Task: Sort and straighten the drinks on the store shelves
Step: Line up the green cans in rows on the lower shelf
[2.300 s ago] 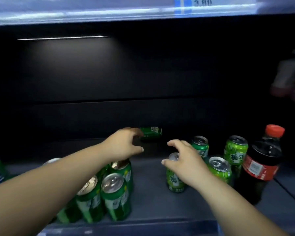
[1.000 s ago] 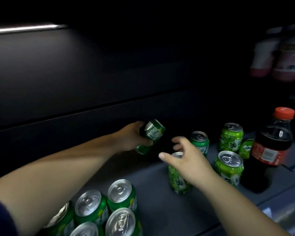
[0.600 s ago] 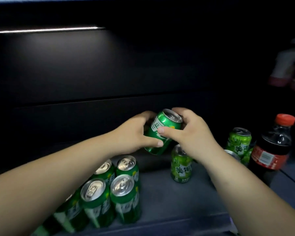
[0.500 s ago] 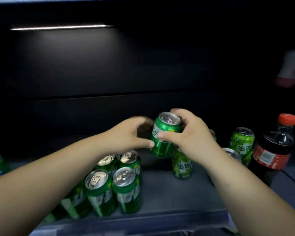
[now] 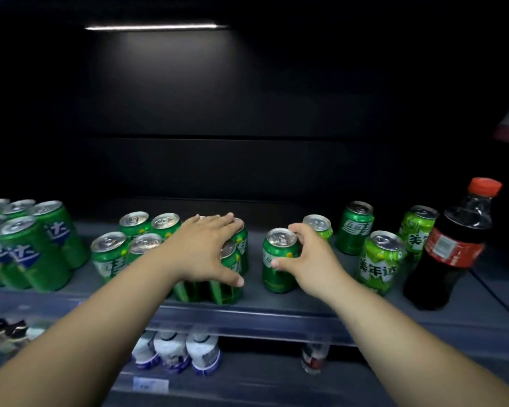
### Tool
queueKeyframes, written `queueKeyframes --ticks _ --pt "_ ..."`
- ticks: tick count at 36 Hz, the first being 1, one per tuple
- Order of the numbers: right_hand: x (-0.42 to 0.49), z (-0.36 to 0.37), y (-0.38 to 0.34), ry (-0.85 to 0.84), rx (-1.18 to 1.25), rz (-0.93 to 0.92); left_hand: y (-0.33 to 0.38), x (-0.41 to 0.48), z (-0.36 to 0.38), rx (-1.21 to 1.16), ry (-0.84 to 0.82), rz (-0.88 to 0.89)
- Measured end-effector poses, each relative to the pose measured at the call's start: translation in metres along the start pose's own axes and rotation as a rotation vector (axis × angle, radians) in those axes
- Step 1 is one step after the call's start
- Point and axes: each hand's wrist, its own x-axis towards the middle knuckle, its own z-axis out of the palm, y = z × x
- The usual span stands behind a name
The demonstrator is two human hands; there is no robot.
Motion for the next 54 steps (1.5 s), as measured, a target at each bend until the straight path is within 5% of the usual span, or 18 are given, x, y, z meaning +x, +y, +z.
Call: queueKeyframes --ticks 14,30,39,45,54 --pt "-0.02 0.033 0.026 0.06 -0.017 0.168 -0.003 0.005 0.001 0.0 0.03 0.029" --pt "-0.01 0.075 0.022 0.275 -0.253 0.192 -0.004 0.006 0.002 0.023 0.055 0.081" --pt "-0.004 0.074 0.017 0.251 -0.372 0.176 -0.005 0.006 0.004 0.023 0.056 0.096" --pt "-0.008 0.071 0.018 0.234 -0.28 0.166 -0.004 0.007 0.004 0.023 0.065 0.091" --pt "-0.032 0.038 0.028 0.329 0.165 0.13 0.019 0.015 -0.023 0.005 0.051 0.026"
